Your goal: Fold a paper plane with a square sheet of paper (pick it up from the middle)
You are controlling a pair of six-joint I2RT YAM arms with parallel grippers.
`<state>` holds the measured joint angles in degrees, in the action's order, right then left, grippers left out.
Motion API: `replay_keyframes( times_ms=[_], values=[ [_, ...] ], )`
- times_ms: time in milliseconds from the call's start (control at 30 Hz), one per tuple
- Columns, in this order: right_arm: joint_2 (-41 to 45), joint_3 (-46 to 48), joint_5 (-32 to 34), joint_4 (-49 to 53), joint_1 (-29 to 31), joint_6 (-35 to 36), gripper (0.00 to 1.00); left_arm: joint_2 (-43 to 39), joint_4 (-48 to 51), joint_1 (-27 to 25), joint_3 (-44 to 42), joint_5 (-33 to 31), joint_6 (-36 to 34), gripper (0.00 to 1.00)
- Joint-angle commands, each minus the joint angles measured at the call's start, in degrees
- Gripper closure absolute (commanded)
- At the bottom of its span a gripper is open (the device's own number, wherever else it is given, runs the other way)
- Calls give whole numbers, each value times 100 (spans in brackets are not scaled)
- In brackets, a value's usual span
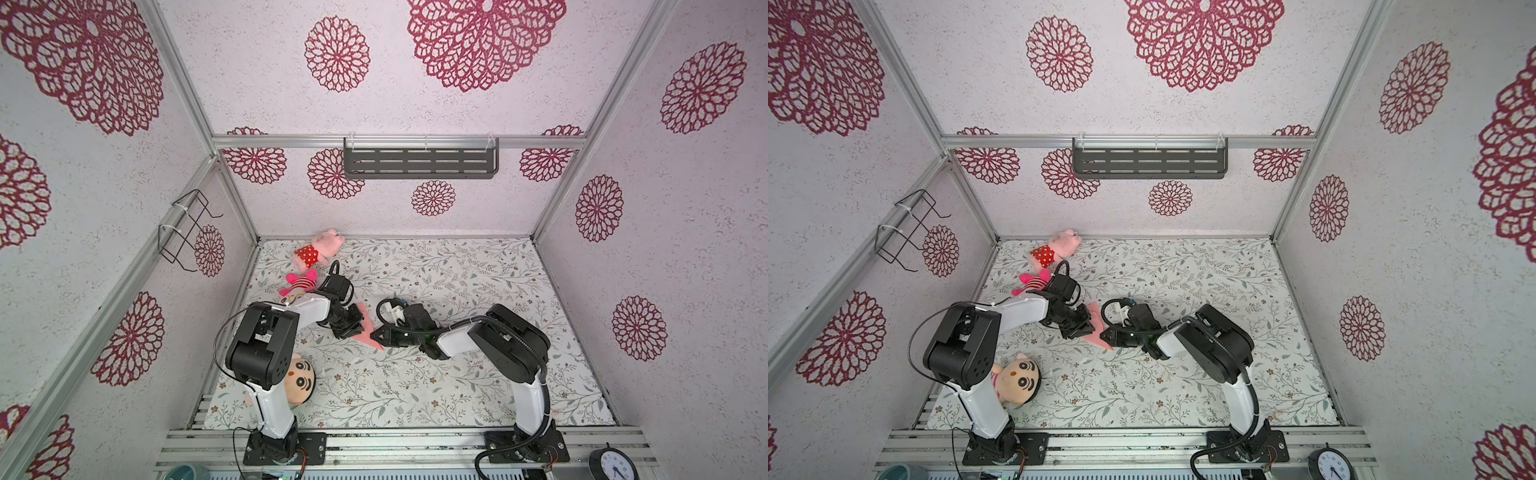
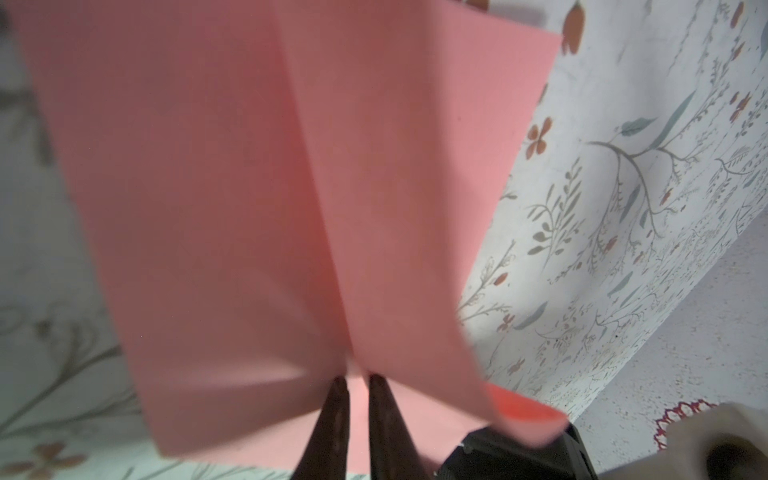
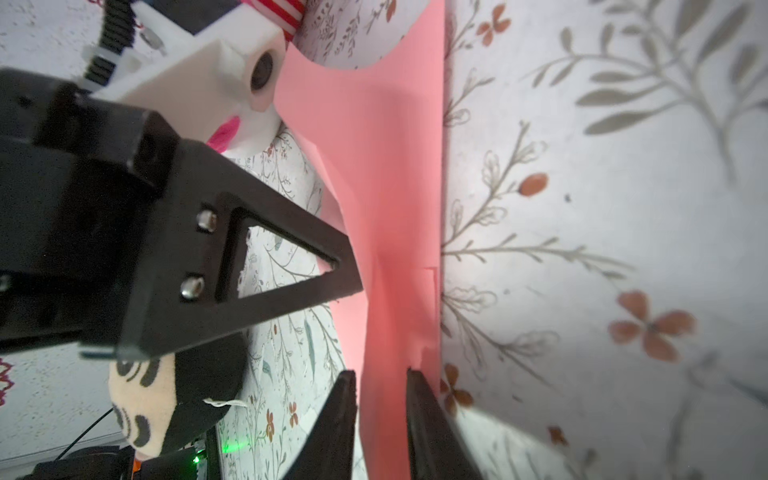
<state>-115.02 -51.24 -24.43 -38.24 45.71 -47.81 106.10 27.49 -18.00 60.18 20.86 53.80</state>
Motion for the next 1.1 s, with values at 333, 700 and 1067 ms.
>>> replay_keyframes(
  times_ms=[333,700,1067],
  values=[
    [767,-32,258,319,162,852,83,455,453,-2,-182,-526,43,85],
    [378,-343,32,282,201,761,90,485,467,-1,-165,-528,52,85],
    [113,-426,37,468,113,574,88,464,464,0,-165,-517,56,85]
  ],
)
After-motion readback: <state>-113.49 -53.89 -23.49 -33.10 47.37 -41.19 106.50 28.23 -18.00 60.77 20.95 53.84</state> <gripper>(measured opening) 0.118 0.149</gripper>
